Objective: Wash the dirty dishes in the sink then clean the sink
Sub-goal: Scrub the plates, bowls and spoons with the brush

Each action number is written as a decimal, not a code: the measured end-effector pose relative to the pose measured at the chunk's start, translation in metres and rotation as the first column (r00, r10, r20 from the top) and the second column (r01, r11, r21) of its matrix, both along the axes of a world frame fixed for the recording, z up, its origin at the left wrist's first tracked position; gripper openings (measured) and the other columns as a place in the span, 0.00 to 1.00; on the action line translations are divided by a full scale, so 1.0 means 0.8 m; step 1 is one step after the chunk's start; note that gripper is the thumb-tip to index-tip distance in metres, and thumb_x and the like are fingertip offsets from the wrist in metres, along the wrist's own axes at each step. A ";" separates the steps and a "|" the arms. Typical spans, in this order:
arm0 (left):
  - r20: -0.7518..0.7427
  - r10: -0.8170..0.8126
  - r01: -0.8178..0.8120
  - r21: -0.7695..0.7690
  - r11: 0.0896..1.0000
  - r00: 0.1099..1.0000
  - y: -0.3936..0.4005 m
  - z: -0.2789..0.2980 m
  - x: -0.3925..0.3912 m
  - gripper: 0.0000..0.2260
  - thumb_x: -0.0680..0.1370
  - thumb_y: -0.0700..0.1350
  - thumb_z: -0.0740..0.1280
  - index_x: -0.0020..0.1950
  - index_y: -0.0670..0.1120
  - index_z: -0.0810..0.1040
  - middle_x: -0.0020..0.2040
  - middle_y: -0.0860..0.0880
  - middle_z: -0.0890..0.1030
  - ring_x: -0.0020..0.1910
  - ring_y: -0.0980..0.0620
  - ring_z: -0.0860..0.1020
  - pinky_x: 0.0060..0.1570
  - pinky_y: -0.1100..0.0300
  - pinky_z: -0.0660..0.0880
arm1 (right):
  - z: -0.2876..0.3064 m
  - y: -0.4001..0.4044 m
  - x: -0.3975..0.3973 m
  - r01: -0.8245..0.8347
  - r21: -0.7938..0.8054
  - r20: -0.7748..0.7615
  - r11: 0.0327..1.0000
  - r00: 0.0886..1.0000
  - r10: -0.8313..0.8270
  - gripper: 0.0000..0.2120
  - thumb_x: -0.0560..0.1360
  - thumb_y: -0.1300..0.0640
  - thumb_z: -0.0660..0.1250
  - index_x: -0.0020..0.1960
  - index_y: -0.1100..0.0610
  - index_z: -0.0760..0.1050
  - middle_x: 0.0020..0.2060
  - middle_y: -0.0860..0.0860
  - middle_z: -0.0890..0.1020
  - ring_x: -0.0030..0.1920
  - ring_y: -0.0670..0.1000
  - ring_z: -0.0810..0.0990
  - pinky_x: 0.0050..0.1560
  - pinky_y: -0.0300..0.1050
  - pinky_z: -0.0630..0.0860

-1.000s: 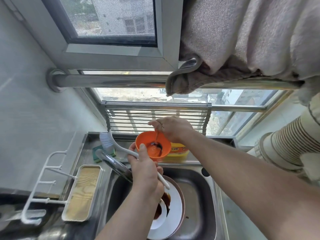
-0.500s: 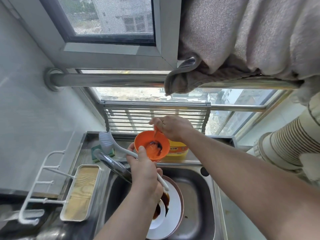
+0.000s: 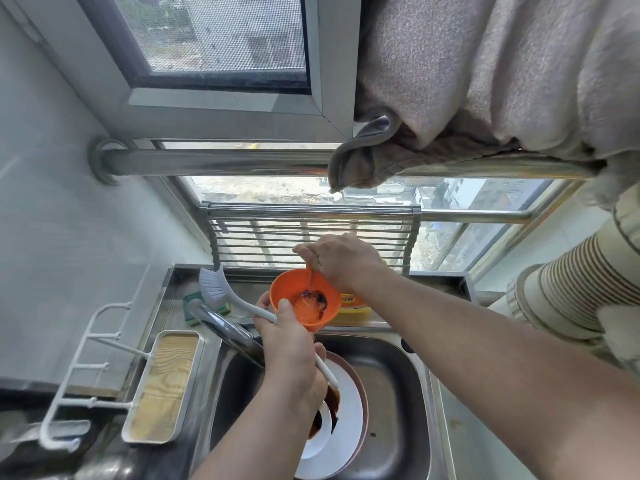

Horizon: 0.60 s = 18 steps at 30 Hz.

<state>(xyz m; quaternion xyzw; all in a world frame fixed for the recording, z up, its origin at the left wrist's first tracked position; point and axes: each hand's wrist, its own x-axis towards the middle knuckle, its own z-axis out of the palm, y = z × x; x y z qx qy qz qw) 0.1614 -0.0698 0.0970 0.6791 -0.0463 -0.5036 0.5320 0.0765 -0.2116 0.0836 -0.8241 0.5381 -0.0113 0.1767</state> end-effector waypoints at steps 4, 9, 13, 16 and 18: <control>0.003 -0.002 0.002 0.003 1.000 1.000 0.002 0.001 0.000 0.09 0.88 0.57 0.57 0.58 0.74 0.70 0.57 0.46 0.80 0.45 0.48 0.76 0.36 0.57 0.76 | 0.004 -0.007 -0.008 0.052 0.108 0.072 0.993 0.996 -0.060 0.30 0.83 0.29 0.41 0.65 0.37 0.78 0.59 0.47 0.83 0.60 0.54 0.81 0.54 0.56 0.79; -0.008 -0.008 0.008 0.007 1.000 1.000 -0.001 0.005 -0.004 0.11 0.87 0.57 0.57 0.52 0.75 0.70 0.56 0.46 0.81 0.43 0.48 0.75 0.34 0.57 0.76 | 0.005 -0.007 -0.010 0.043 0.102 0.080 0.994 0.995 -0.052 0.31 0.82 0.28 0.41 0.69 0.35 0.76 0.59 0.46 0.82 0.59 0.53 0.80 0.53 0.54 0.78; 0.002 -0.003 0.002 0.020 1.000 1.000 0.001 0.005 -0.004 0.10 0.87 0.57 0.56 0.52 0.75 0.69 0.57 0.47 0.81 0.44 0.48 0.76 0.36 0.56 0.76 | -0.002 -0.001 -0.002 0.008 0.011 0.008 1.000 1.000 -0.008 0.29 0.84 0.30 0.41 0.73 0.35 0.72 0.60 0.48 0.81 0.60 0.56 0.80 0.48 0.53 0.75; 0.005 -0.003 0.002 0.012 1.000 1.000 0.003 0.005 -0.001 0.10 0.88 0.56 0.57 0.54 0.75 0.70 0.57 0.47 0.80 0.45 0.48 0.78 0.36 0.57 0.77 | 0.003 -0.008 -0.012 0.027 0.047 0.053 0.999 0.998 -0.030 0.28 0.84 0.31 0.41 0.69 0.37 0.75 0.62 0.47 0.83 0.63 0.55 0.81 0.53 0.55 0.79; -0.004 -0.001 0.001 0.005 1.000 1.000 0.002 0.006 0.000 0.10 0.88 0.56 0.57 0.57 0.74 0.70 0.57 0.47 0.80 0.44 0.48 0.77 0.36 0.57 0.77 | 0.007 -0.009 -0.014 0.011 0.054 0.053 0.998 0.998 -0.014 0.28 0.85 0.32 0.40 0.72 0.35 0.72 0.64 0.47 0.81 0.64 0.55 0.80 0.55 0.56 0.79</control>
